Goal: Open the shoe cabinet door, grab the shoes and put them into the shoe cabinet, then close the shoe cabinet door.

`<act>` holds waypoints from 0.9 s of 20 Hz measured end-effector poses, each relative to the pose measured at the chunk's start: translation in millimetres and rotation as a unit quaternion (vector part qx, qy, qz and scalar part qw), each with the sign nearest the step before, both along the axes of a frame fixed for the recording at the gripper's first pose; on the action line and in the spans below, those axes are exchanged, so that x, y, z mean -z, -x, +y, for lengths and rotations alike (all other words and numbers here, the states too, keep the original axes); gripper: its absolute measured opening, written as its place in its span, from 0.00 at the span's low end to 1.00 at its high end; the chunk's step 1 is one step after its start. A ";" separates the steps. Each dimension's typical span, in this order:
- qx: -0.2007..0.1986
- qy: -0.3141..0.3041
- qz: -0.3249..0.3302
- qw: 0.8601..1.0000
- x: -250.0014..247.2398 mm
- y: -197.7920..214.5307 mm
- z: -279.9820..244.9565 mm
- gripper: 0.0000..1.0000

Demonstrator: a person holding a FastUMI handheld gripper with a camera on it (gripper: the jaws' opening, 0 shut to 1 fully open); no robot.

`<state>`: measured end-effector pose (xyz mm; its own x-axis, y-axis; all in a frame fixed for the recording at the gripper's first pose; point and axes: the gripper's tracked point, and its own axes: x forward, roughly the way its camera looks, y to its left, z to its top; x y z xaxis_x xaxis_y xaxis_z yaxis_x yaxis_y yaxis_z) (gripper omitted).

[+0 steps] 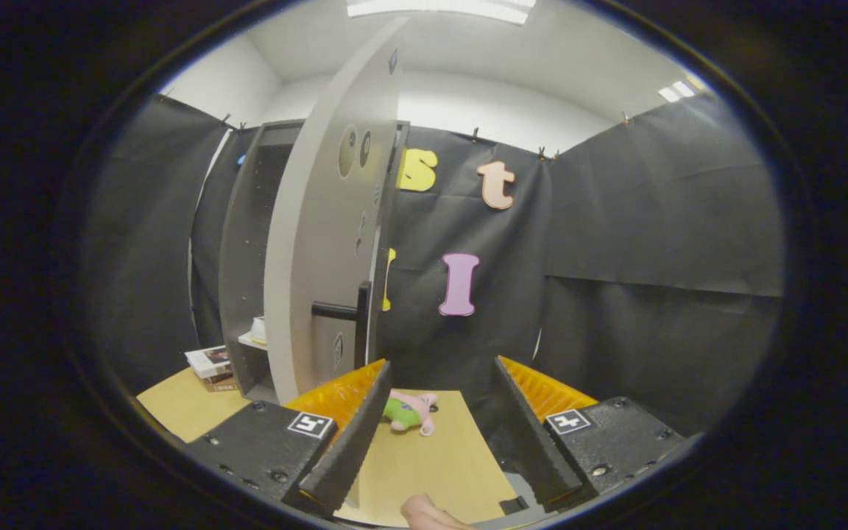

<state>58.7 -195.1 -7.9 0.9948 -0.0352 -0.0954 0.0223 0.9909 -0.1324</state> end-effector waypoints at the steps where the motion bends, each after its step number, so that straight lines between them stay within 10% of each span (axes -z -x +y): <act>1: -0.007 -0.007 0.002 1.000 1.1 1.3 9.1 0.91; 18: -0.080 -0.030 -0.024 0.996 15.4 -5.9 156.0 0.90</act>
<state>64.6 -39.1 -23.2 0.9907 0.1282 -0.0453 -0.1313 0.9885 -0.0749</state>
